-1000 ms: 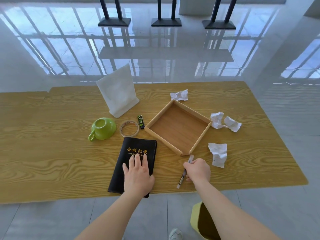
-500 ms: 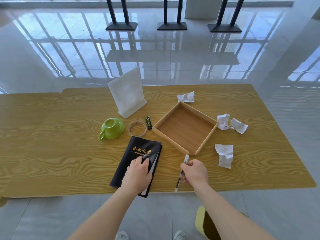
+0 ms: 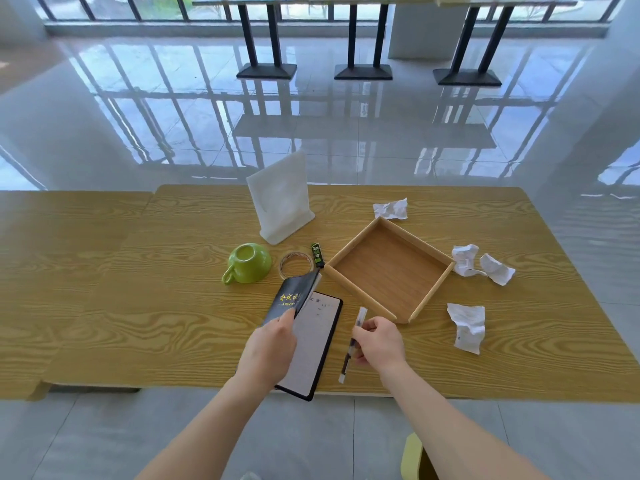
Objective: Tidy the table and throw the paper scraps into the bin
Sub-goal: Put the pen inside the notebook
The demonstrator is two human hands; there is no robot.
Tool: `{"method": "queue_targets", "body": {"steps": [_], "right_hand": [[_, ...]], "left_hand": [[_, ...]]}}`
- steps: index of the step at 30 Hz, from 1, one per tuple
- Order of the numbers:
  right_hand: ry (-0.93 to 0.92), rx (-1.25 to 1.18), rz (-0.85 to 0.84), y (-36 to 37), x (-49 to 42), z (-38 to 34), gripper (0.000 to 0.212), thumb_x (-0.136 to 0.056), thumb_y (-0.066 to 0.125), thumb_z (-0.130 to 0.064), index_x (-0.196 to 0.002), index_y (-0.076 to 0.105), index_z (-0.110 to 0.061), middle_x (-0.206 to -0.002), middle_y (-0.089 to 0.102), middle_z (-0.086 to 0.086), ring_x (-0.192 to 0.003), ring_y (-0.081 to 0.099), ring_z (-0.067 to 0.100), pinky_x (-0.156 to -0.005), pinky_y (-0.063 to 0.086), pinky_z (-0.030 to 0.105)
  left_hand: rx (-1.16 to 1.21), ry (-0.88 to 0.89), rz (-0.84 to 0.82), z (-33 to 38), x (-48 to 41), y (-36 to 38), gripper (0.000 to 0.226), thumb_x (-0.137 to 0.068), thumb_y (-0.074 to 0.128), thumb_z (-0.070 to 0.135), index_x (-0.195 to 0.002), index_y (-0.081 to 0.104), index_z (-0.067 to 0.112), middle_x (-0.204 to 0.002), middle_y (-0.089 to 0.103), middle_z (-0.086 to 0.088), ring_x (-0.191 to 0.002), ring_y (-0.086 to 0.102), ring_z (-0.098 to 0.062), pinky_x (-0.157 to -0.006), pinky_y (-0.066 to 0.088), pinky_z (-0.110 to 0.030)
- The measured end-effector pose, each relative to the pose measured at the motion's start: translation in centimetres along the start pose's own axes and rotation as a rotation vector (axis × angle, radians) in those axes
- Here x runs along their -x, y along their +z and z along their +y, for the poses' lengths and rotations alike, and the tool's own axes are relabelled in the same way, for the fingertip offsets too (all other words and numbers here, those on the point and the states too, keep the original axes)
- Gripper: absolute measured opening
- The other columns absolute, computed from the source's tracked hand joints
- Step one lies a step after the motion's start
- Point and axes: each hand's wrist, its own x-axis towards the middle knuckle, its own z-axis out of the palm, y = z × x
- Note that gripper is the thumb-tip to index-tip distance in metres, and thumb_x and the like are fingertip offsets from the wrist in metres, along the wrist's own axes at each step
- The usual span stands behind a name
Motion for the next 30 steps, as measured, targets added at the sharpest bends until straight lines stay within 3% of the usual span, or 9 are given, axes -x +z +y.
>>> {"method": "queue_targets", "body": {"steps": [4,10,14,17,22,25,30], "right_hand": [[-0.014,-0.035,-0.029,1.4,-0.1,-0.9,0.003,-0.086,0.062,-0.015,-0.088,0.064,-0.014,-0.070,0.073,0.007,-0.059,0.070,0.021,-0.061,0.062,0.046],[-0.019,0.051,-0.120,4.6,-0.1,-3.0,0.004,-0.090,0.061,-0.015,-0.089,0.062,-0.018,-0.075,0.074,0.007,-0.056,0.071,0.018,-0.054,0.061,0.034],[-0.050,0.144,-0.173,7.7,-0.2,-4.4,0.002,-0.091,0.061,-0.014,-0.090,0.062,-0.016,-0.080,0.073,0.010,-0.059,0.072,0.021,-0.060,0.063,0.039],[-0.063,0.209,-0.191,10.0,-0.3,-5.3,0.003,-0.090,0.062,-0.015,-0.090,0.064,-0.014,-0.078,0.073,0.009,-0.058,0.073,0.019,-0.060,0.063,0.040],[-0.092,0.303,-0.181,12.9,-0.6,-5.6,0.009,-0.088,0.062,-0.015,-0.082,0.066,-0.009,-0.072,0.072,0.008,-0.057,0.072,0.019,-0.061,0.063,0.043],[-0.092,0.316,-0.173,13.8,-1.1,-5.1,0.007,-0.088,0.061,-0.017,-0.085,0.063,-0.011,-0.078,0.071,0.010,-0.068,0.072,0.025,-0.068,0.062,0.046],[-0.096,0.249,-0.238,14.7,-1.9,-4.0,0.037,-0.091,0.058,-0.011,-0.128,0.060,-0.008,-0.115,0.069,0.015,-0.105,0.067,0.033,-0.091,0.056,0.047]], "left_hand": [[0.286,-0.072,0.064,-1.8,0.6,-2.2,0.043,-0.097,0.042,0.010,-0.139,0.047,0.019,-0.103,0.071,-0.004,-0.089,0.063,-0.027,-0.076,0.051,-0.039],[0.589,-0.160,0.110,-4.3,1.5,-4.4,0.031,-0.096,0.046,0.011,-0.121,0.059,0.022,-0.091,0.071,-0.005,-0.081,0.064,-0.030,-0.071,0.053,-0.045],[0.686,-0.270,0.089,-6.1,1.9,-4.8,0.042,-0.096,0.047,0.014,-0.138,0.052,0.019,-0.119,0.068,-0.004,-0.111,0.061,-0.026,-0.092,0.052,-0.043],[0.742,-0.275,0.097,-6.6,2.1,-4.8,0.039,-0.095,0.048,0.014,-0.131,0.057,0.026,-0.105,0.071,0.009,-0.094,0.064,-0.009,-0.074,0.050,-0.026],[0.768,-0.276,0.108,-6.9,2.2,-4.7,0.038,-0.095,0.049,0.014,-0.127,0.058,0.032,-0.094,0.071,0.019,-0.085,0.064,0.000,-0.068,0.046,-0.015],[0.775,-0.274,0.100,-7.2,2.2,-4.9,0.036,-0.095,0.048,0.014,-0.125,0.059,0.030,-0.087,0.069,0.022,-0.076,0.062,0.003,-0.063,0.046,-0.012],[0.785,-0.301,0.109,-8.2,2.6,-5.1,0.033,-0.095,0.048,0.014,-0.123,0.060,0.028,-0.089,0.070,0.019,-0.080,0.062,0.003,-0.063,0.046,-0.011]]}}
